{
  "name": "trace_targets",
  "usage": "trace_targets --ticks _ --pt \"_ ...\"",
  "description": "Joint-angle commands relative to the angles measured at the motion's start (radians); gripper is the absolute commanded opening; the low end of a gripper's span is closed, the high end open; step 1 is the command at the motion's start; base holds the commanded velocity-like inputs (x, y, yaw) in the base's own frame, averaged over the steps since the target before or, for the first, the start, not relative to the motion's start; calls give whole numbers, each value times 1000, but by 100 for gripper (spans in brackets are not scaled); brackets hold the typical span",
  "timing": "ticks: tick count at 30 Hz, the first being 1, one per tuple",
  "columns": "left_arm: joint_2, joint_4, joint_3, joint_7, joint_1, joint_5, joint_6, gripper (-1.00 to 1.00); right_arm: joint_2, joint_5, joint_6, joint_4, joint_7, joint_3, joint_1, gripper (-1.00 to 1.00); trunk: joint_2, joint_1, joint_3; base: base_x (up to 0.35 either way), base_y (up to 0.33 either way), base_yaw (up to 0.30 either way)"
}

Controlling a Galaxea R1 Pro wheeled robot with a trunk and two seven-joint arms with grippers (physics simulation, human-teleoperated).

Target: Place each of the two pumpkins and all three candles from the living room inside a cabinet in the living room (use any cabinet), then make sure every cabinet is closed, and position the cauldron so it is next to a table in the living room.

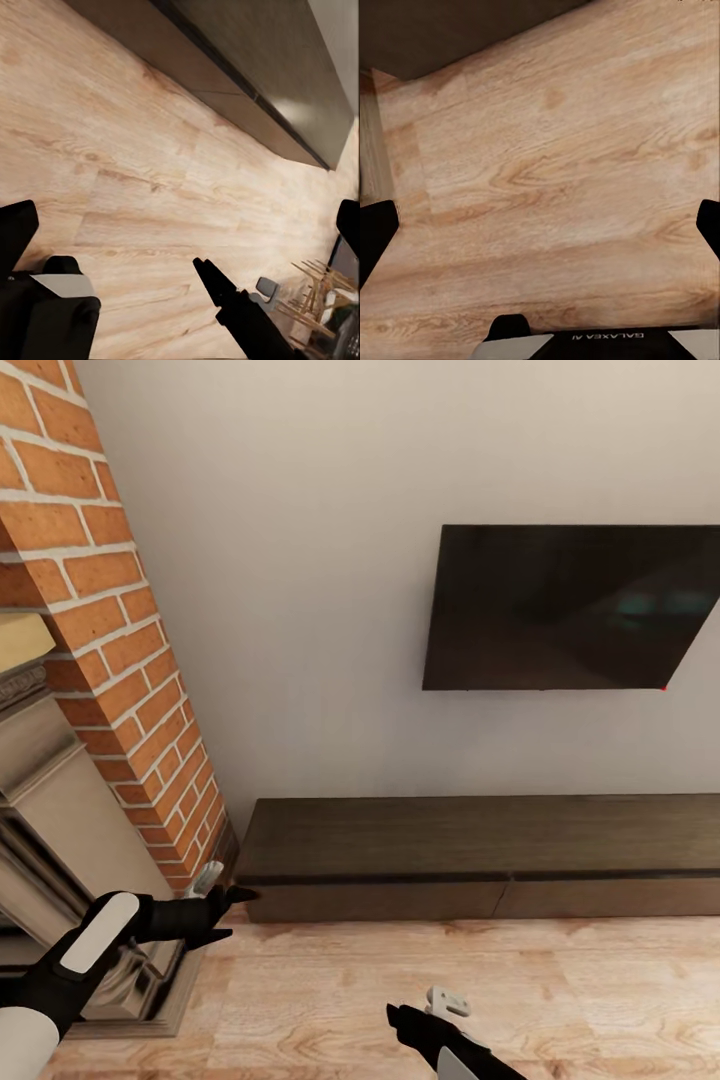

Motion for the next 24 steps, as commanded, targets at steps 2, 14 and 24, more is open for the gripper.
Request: trace_targets --ticks 2,14,24 --pt "1 0 -24 -72 -1 0 1 100 -6 -25 -8 4 45 8 -1 100 -16 8 -8 0 0 0" --pt "15 2 -46 -170 4 0 1 100 -34 -104 -12 7 128 9 -1 100 -100 54 -46 0 0 0" --pt "17 5 -50 -190 6 0 1 100 -35 -135 -23 25 129 8 -1 100 -170 93 -77 0 0 0"
